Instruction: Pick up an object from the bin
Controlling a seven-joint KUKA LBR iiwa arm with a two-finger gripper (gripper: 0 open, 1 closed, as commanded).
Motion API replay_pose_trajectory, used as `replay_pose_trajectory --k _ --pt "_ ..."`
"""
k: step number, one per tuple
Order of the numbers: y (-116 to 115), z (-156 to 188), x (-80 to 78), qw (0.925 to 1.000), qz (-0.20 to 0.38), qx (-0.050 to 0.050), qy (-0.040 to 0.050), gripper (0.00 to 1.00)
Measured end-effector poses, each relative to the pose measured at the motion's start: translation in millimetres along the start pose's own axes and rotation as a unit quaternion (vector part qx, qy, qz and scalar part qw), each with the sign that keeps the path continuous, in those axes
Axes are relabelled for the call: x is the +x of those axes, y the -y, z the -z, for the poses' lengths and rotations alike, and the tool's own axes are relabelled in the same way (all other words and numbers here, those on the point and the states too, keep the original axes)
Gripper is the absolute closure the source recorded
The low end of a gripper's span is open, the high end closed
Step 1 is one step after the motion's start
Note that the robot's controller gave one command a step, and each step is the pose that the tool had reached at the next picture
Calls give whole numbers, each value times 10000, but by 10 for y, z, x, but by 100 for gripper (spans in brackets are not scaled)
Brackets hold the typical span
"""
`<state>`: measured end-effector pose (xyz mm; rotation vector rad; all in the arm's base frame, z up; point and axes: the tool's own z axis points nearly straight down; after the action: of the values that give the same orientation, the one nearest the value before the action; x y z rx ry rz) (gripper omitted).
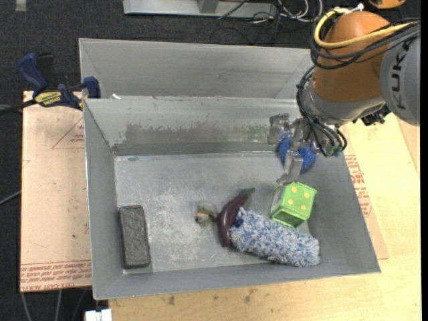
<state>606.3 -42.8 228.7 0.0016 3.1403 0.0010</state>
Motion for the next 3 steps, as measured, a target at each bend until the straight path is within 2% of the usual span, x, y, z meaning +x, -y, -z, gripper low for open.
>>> replay_pose_trajectory --k 1,2,3 --pt "116 -304 162 9995 321 0 36 0" --pt "116 -811 715 9982 592 3 12 0" --pt "-30 -1315 881 10000 13 1 -25 100"
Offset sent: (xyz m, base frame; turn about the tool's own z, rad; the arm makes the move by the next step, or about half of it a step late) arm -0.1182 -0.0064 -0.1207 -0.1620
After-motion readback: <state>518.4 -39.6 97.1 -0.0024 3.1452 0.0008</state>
